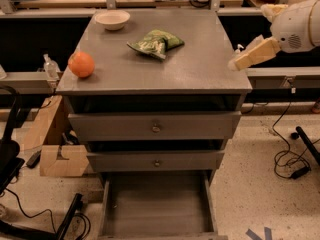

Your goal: Place green jalapeno chip bag into bottom drawer

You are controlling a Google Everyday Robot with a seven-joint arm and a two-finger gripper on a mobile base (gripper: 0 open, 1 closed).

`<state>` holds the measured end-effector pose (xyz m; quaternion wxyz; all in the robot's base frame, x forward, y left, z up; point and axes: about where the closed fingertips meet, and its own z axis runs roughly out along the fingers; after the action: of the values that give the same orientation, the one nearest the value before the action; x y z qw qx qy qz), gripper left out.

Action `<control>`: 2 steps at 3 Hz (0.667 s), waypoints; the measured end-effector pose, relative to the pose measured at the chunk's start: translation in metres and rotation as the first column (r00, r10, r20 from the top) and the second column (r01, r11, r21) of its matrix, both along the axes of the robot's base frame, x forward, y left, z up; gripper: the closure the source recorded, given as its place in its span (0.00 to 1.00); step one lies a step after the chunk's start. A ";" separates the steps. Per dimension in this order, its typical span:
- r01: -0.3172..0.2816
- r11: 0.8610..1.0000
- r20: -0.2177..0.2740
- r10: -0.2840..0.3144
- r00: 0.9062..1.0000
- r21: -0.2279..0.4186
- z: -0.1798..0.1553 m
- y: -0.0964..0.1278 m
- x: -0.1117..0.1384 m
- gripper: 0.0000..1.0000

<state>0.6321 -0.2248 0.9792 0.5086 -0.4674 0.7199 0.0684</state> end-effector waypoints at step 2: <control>-0.047 0.996 0.026 0.046 0.999 0.074 -0.014 0.032 0.087 0.00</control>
Offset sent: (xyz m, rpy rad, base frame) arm 0.1606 0.0505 -0.0124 0.1262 -0.0495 0.0697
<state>0.7194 -0.1924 0.9648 0.5324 -0.4656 0.6996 0.1015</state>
